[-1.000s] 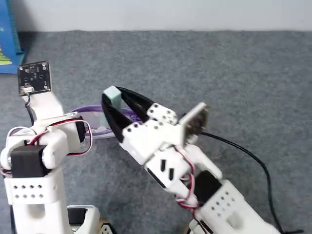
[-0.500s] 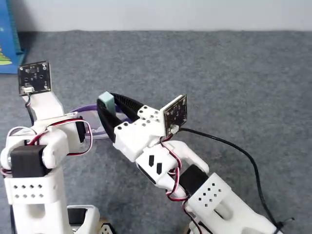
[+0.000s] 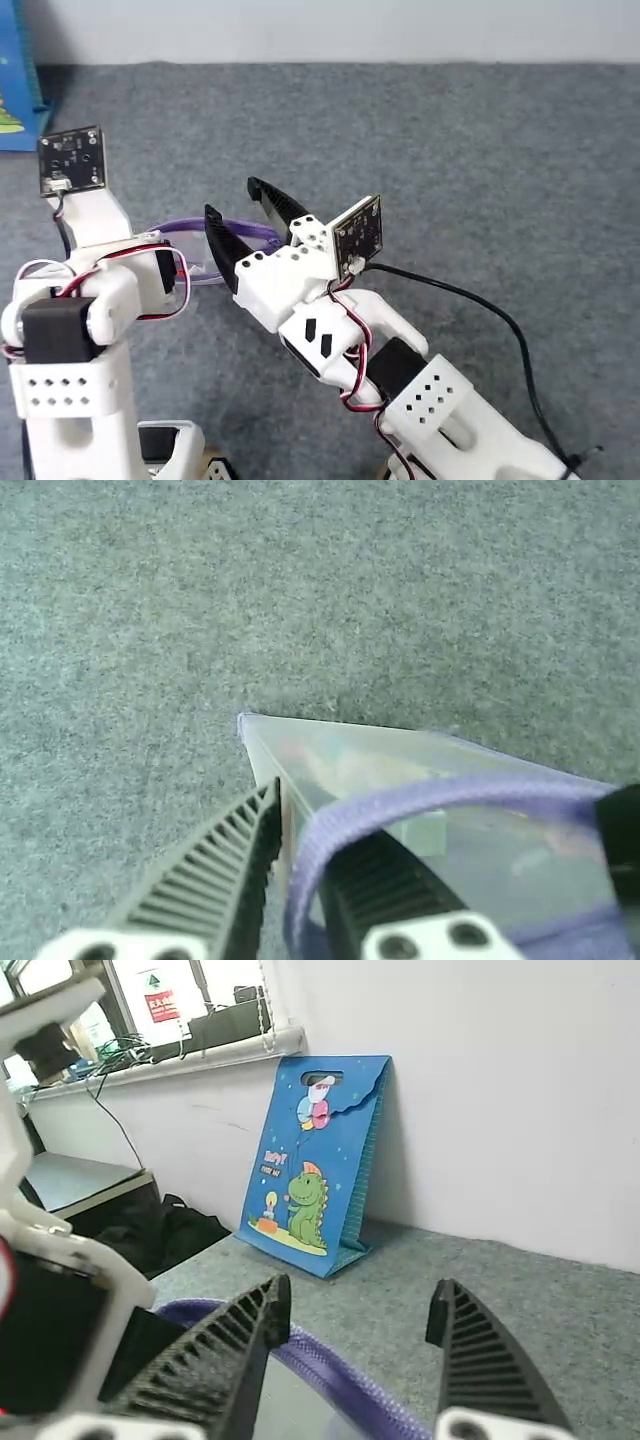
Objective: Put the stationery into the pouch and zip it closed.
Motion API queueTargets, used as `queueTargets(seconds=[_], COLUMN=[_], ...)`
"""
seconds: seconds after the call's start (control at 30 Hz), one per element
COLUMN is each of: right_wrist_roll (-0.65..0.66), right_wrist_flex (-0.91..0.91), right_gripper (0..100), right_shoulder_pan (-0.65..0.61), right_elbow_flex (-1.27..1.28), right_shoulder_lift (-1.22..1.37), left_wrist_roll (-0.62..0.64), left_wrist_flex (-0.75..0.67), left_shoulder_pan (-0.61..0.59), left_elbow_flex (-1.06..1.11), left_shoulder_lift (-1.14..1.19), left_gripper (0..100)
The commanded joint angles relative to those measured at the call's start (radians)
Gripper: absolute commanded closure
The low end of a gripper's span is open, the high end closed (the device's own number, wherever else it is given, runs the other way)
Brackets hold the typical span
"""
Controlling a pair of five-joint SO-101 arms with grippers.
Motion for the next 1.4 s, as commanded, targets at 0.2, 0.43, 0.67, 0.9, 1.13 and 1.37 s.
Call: queueTargets(seconds=[0.2, 0.43, 0.67, 0.9, 1.13, 1.37], right_wrist_roll=[-0.005, -0.002, 0.012, 0.028, 0.028, 0.052], right_wrist_flex=[0.538, 0.785, 0.82, 0.811, 0.78, 0.723], right_gripper=[77.9, 78.0, 92.7, 79.8, 79.6, 82.5], right_shoulder_pan=[0.131, 0.176, 0.174, 0.173, 0.173, 0.173], right_elbow_flex=[-0.014, -0.012, -0.012, -0.006, -0.006, -0.006], right_shoulder_lift=[-0.346, -0.363, -0.257, -0.157, -0.124, -0.122], left_wrist_roll=[0.011, 0.009, 0.009, 0.009, 0.008, 0.008], left_wrist_flex=[0.008, 0.009, 0.009, 0.009, 0.009, 0.009], left_shoulder_pan=[0.003, 0.003, 0.003, 0.003, 0.003, 0.003], left_elbow_flex=[-0.024, -0.024, -0.024, -0.024, -0.024, -0.022], left_shoulder_lift=[0.021, 0.021, 0.021, 0.021, 0.021, 0.021], left_gripper=[98, 98, 98, 98, 98, 98])
